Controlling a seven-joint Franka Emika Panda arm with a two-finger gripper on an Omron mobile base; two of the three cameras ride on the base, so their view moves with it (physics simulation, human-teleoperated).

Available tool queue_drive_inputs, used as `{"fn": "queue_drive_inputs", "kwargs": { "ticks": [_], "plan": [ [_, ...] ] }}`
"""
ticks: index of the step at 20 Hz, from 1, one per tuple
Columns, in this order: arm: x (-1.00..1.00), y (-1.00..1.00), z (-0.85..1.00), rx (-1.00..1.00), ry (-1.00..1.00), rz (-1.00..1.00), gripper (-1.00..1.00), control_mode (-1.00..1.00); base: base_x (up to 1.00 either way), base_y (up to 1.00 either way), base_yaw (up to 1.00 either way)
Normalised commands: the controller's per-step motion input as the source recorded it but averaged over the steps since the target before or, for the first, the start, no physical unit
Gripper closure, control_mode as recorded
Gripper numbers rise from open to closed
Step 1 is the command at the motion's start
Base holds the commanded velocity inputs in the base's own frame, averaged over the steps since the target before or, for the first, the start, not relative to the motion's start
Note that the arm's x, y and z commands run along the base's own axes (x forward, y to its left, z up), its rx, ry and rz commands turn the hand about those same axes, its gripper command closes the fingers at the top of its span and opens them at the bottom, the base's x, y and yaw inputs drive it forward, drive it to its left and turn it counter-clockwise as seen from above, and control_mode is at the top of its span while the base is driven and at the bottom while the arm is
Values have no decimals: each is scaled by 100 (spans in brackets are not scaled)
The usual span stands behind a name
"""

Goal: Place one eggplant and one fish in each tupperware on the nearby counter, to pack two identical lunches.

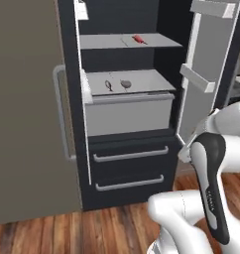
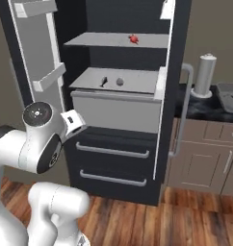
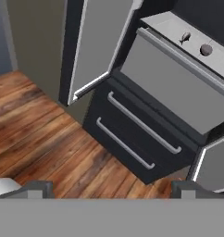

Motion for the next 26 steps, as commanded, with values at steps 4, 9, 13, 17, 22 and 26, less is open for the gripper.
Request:
{"fn": "queue_drive_inputs", "kwargs": {
  "ticks": [4,9,13,17,22,26],
  "plan": [
    [0,0,0,0,0,0,-100,100,100,-1,-11],
    [0,0,0,0,0,0,-100,100,100,0,-11],
    [0,0,0,0,0,0,-100,100,100,0,-13],
    [0,0,0,0,0,0,-100,100,88,2,-14],
    [0,3,15,0,-3,-10,-100,-100,7,2,-3],
    [0,11,52,0,-18,-12,-100,-100,0,0,0]
  ]
}}
